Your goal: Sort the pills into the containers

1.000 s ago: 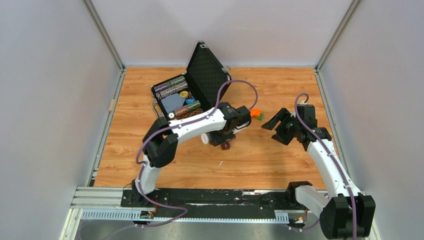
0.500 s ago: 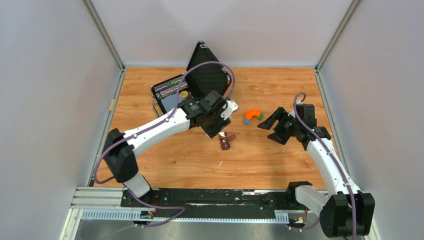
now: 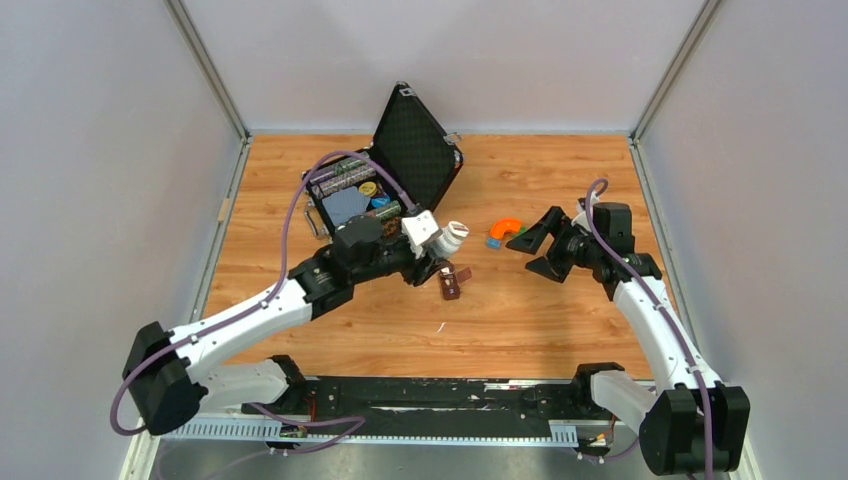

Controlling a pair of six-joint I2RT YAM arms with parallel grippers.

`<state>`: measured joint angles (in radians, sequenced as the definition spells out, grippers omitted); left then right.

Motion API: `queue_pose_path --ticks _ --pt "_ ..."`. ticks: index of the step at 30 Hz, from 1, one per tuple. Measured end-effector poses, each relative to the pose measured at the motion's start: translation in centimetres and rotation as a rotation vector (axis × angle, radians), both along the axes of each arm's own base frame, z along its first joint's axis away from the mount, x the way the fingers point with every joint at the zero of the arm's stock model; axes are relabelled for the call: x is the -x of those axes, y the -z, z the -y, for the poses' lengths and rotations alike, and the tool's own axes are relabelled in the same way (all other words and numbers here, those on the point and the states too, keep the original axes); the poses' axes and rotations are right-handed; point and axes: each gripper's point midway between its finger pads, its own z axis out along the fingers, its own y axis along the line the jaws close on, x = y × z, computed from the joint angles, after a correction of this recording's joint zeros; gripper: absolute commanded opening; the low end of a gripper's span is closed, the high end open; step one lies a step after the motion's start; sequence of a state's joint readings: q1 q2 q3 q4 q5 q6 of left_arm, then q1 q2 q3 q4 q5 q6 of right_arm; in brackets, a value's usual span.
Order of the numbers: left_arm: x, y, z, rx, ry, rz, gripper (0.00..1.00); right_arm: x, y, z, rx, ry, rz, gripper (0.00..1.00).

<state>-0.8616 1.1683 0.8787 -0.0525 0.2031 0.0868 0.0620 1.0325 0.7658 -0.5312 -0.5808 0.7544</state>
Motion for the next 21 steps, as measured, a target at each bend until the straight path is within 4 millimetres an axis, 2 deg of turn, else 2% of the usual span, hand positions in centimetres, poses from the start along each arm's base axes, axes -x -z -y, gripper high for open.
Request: queue_pose_path --ticks 5,8,11,15,21 --pt "0.6 -3.3 0.4 0.187 0.046 0.145 0.00 -0.1 -1.4 -1.1 -0.035 -0.058 0.060 0.80" --pt "0.7 -4.8 1.0 0.261 0.073 0.192 0.00 -0.2 -2.9 -2.2 -0.052 -0.104 0.111 0.82" --pt "0.8 -6.4 1.5 0.327 0.097 0.231 0.00 -0.4 -5.5 -3.5 -0.067 -0.157 0.186 0.86" --pt "0.8 -7.6 1.9 0.372 0.121 0.260 0.00 -0.3 -9.7 -5.4 -0.080 -0.234 0.318 0.92" --pt "0.8 -7.5 2.1 0.379 0.160 0.261 0.00 0.4 -14.5 -7.6 -0.112 -0.311 0.459 0.93"
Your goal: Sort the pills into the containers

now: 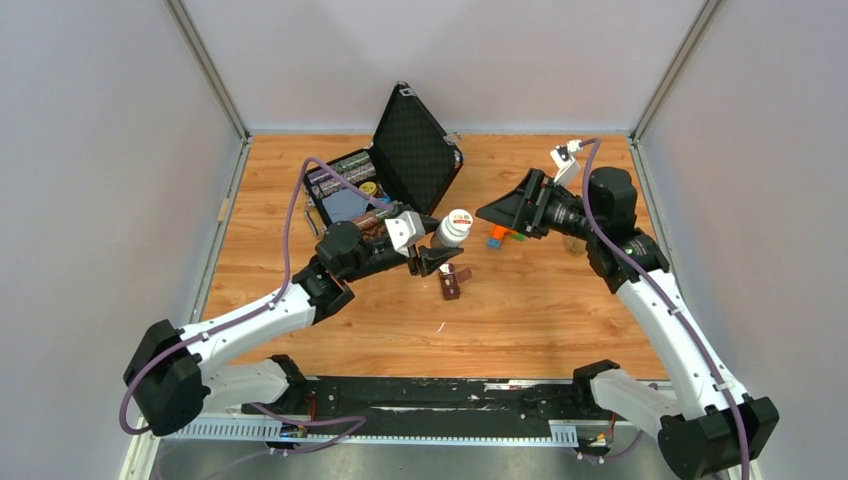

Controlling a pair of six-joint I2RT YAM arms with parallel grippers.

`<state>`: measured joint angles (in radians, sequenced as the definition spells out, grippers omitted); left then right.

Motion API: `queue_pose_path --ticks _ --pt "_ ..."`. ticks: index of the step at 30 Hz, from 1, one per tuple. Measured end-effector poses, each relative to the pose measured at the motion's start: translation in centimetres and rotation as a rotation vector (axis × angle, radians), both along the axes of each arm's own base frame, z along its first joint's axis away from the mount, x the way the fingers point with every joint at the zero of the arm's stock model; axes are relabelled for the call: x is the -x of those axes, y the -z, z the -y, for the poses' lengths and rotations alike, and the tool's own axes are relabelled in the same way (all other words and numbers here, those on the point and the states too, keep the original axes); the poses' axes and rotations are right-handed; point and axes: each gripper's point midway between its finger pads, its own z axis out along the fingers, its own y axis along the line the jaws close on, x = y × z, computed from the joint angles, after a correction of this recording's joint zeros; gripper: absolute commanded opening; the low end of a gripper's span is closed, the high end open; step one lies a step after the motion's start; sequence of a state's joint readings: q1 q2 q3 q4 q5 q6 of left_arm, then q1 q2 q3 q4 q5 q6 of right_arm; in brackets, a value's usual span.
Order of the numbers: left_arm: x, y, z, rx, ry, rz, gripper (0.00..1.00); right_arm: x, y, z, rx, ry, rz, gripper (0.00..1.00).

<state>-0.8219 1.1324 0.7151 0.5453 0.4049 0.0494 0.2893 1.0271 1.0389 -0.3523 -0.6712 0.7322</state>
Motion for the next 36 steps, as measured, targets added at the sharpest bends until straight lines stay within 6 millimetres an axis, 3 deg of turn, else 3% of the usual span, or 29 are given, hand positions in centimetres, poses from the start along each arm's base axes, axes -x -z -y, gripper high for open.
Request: queue_pose_path --ticks 9,14,16,19,21,24,26,30,36 --pt "0.1 0.4 0.0 -0.011 0.029 -0.003 0.00 0.7 -3.0 -0.3 -0.058 -0.009 0.087 0.94" --pt "0.4 0.0 0.3 -0.013 0.056 0.002 0.00 1.2 -3.4 -1.6 -0.065 -0.051 0.092 0.90" --pt "0.5 -0.1 0.4 -0.012 0.066 0.003 0.00 1.4 -3.3 -2.1 -0.061 -0.067 0.091 0.83" --pt "0.4 -0.2 0.7 -0.018 0.073 -0.003 0.00 1.5 -3.0 -2.6 -0.052 -0.082 0.090 0.62" --pt "0.2 0.4 1.0 -0.029 0.077 -0.020 0.00 1.5 -3.0 -2.5 -0.043 -0.081 0.099 0.64" --pt "0.0 1.5 1.6 -0.042 0.093 -0.052 0.00 1.4 -2.4 -2.1 -0.024 -0.050 0.088 0.85" --pt "-0.2 2.3 2.4 -0.046 0.114 -0.074 0.00 1.2 -1.7 -1.5 0.000 -0.001 0.076 0.90" --pt "-0.7 4.9 4.4 -0.055 0.173 -0.117 0.00 0.8 -0.9 0.6 0.054 0.136 0.054 0.92" --pt "-0.8 11.4 7.7 -0.100 0.247 -0.195 0.02 0.4 1.3 3.6 0.170 0.307 -0.034 0.91"
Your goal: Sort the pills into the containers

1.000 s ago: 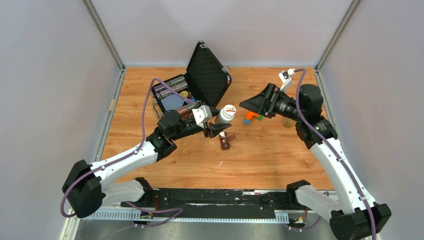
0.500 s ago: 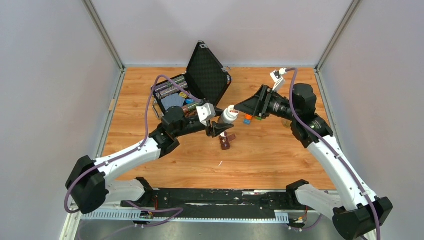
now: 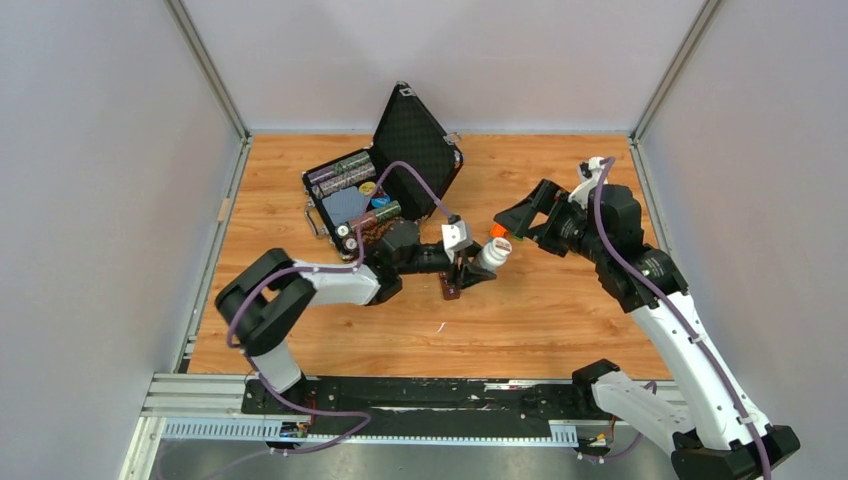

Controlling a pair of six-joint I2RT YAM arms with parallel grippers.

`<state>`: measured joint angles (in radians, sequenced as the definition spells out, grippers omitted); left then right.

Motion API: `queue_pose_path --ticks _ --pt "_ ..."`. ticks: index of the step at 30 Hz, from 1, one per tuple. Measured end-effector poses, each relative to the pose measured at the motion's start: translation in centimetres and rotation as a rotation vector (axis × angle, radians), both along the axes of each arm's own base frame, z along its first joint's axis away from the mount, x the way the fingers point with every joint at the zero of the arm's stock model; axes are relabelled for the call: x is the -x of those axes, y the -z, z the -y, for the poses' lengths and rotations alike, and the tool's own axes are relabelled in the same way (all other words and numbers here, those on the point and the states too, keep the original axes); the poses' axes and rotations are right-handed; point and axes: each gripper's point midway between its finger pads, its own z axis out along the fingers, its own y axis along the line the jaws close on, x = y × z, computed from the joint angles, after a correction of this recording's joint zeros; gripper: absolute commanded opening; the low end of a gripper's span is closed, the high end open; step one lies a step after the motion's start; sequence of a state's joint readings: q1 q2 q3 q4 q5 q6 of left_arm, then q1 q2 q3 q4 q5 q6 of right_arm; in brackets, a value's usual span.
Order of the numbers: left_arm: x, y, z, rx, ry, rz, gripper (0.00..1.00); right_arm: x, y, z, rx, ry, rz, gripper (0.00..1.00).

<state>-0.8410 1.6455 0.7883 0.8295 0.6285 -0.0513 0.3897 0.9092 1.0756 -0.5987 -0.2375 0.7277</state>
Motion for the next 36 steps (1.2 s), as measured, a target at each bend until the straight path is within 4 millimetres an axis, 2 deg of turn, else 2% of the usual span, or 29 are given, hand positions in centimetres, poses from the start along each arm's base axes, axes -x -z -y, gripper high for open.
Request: queue_pose_path --ticks 3,8,14,19,22,28,32,36 --pt "0.2 2.6 1.9 -0.004 0.027 -0.033 0.04 -0.2 1.6 2.1 0.074 0.118 -0.073 0.89" --pt "0.5 5.1 5.3 0.058 0.055 -0.061 0.05 0.0 4.2 5.0 0.166 0.265 -0.183 0.89" --pt "1.2 7.7 6.8 0.070 0.053 -0.079 0.07 0.3 7.7 5.5 0.243 0.275 -0.301 0.89" --pt "1.0 7.0 7.1 0.099 0.035 -0.059 0.13 1.1 11.3 5.1 0.306 0.210 -0.400 0.84" --pt "0.6 6.4 7.2 0.117 0.023 -0.052 0.18 1.6 12.8 4.7 0.323 0.159 -0.443 0.81" --pt "0.2 5.7 7.3 0.140 0.010 -0.050 0.26 2.3 14.2 3.8 0.326 0.072 -0.467 0.73" --pt "0.2 5.3 7.5 0.149 0.013 -0.052 0.30 1.9 14.9 3.4 0.335 0.040 -0.454 0.64" --pt "0.1 5.4 7.5 0.146 0.012 -0.055 0.35 1.4 15.7 3.5 0.348 0.035 -0.429 0.49"
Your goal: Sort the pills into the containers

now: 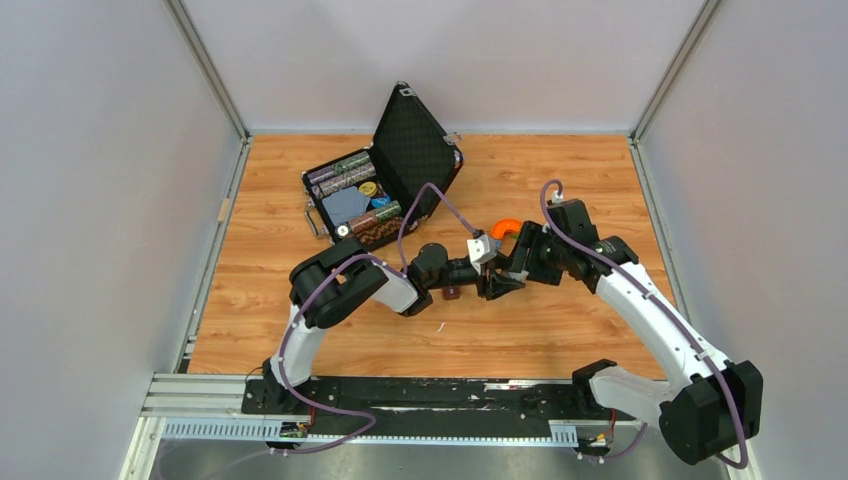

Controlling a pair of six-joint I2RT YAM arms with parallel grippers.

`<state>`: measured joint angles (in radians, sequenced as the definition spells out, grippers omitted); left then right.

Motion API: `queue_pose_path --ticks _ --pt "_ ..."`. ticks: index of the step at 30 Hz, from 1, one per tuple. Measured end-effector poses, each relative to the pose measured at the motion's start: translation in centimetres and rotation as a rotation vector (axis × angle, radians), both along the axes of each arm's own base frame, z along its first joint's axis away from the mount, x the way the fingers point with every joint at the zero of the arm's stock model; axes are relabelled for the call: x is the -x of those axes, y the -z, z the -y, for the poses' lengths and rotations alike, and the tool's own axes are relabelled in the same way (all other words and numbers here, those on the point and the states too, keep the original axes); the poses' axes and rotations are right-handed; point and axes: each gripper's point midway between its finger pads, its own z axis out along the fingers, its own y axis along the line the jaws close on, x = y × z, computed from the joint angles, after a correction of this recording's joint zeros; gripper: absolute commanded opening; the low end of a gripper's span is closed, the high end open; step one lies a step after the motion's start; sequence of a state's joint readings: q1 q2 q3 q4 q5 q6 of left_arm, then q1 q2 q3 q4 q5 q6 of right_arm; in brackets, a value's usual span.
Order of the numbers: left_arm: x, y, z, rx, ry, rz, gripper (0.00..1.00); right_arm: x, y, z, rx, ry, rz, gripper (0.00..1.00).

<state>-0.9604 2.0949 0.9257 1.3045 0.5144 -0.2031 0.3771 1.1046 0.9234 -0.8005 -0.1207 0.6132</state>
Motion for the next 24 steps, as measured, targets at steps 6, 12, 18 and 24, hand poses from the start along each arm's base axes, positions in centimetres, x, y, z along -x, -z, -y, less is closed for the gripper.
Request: queue_pose_path --ticks 6,12,18,24 --pt "-0.4 0.6 -0.1 -0.019 -0.024 -0.016 0.77 -0.6 0.5 0.2 0.015 0.001 0.030 0.34" --pt "-0.8 0.9 -0.2 -0.031 -0.046 -0.028 1.00 -1.4 1.8 1.6 0.087 0.058 0.056 0.35" --pt "-0.5 1.6 -2.6 -0.095 -0.096 -0.067 1.00 -2.0 3.7 2.5 0.125 0.124 0.051 0.36" --pt "-0.8 -1.9 -6.0 -0.116 -0.206 -0.080 1.00 -3.0 6.2 2.2 0.160 0.161 0.025 0.38"
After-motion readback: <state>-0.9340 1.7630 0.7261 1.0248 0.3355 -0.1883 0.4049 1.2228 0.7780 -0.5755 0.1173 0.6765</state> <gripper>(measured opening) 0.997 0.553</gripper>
